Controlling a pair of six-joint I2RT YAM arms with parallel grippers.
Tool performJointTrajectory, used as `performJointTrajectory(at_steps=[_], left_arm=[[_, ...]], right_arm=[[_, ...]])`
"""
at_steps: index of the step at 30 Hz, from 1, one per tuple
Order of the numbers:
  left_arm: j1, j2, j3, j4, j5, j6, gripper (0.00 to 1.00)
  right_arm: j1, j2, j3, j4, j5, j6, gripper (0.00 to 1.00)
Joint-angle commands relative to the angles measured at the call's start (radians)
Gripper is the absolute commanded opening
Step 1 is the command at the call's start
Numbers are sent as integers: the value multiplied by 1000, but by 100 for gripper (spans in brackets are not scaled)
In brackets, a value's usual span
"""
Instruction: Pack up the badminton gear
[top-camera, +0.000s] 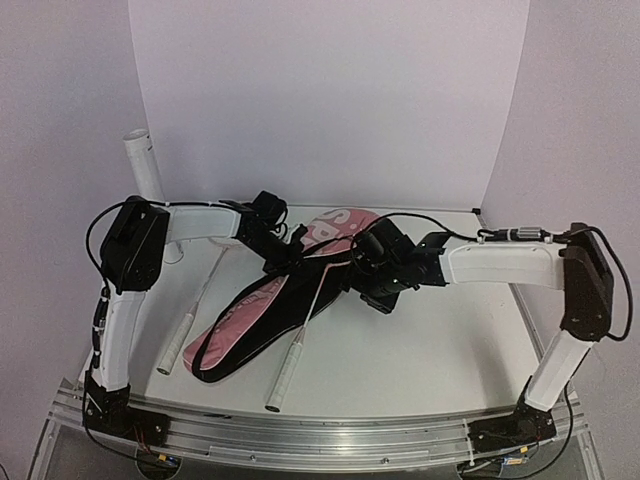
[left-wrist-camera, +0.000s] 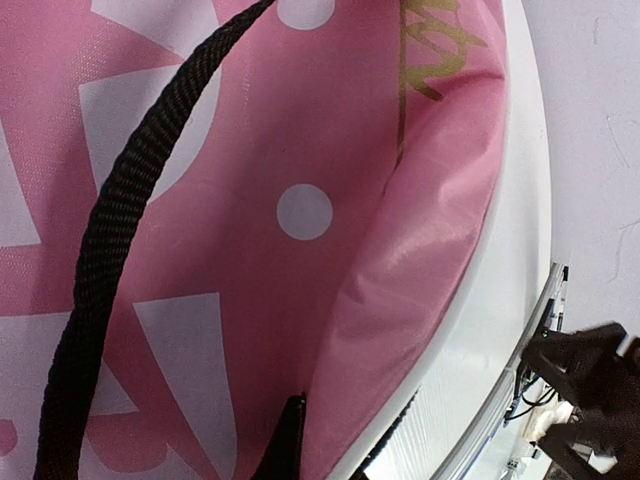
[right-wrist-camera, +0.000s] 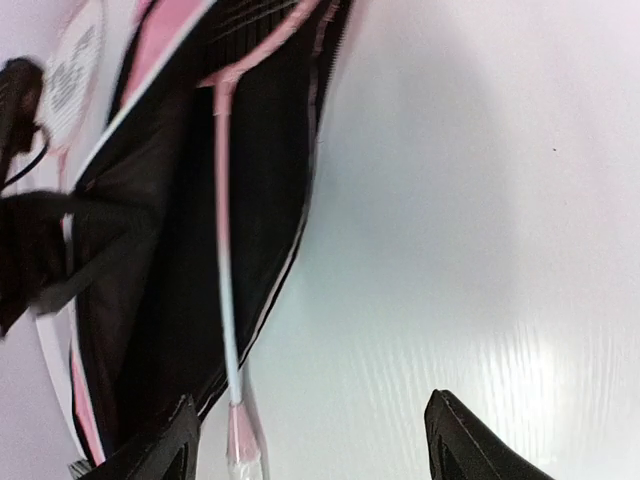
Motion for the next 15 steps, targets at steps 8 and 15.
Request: performJointTrajectory(at_steps=[8, 15], left_arm=[[-27, -16, 16, -7, -33, 40, 0], [-28, -9, 31, -10, -8, 28, 0]], right_arm=[[-155, 295, 59, 326, -171, -86, 59], [-187, 413, 90, 383, -240, -29, 40]])
